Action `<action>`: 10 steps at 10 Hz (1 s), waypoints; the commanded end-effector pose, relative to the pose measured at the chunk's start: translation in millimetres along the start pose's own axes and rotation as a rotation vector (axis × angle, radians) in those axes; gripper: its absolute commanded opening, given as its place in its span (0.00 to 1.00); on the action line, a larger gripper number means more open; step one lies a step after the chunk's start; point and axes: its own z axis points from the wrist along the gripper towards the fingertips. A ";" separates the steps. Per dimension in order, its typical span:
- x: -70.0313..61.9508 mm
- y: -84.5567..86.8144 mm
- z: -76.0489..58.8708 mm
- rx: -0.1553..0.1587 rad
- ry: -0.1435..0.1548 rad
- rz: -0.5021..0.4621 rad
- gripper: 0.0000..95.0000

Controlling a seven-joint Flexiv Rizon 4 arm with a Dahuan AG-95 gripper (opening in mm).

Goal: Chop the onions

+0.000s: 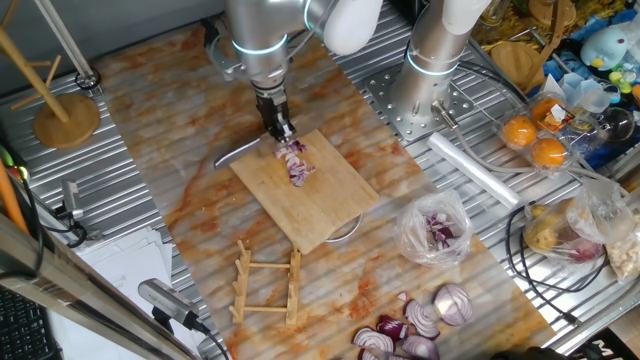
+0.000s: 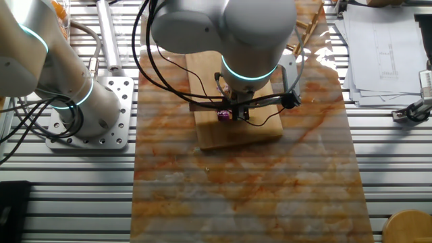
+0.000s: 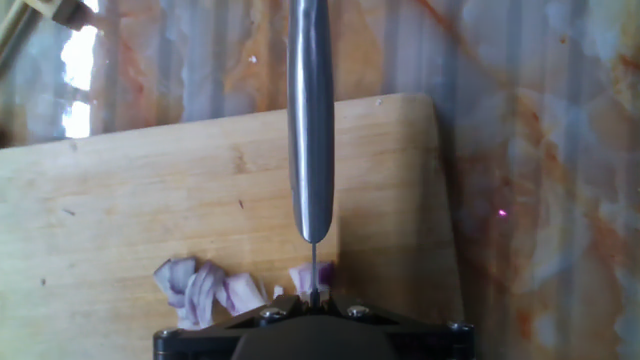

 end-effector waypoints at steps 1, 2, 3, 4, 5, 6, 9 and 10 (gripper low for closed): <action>-3.2 4.3 14.2 -0.004 -0.019 0.009 0.00; -3.6 4.9 18.9 -0.004 -0.019 0.005 0.00; -3.2 3.6 18.3 -0.005 0.008 -0.003 0.00; -2.9 2.7 15.1 -0.005 -0.002 -0.008 0.00; -2.7 3.7 8.4 -0.009 -0.004 -0.008 0.00; -3.5 6.5 -6.6 -0.015 0.002 0.004 0.00; -3.3 11.2 -24.1 0.011 -0.005 0.006 0.00; -3.3 11.2 -24.0 0.012 -0.005 0.004 0.00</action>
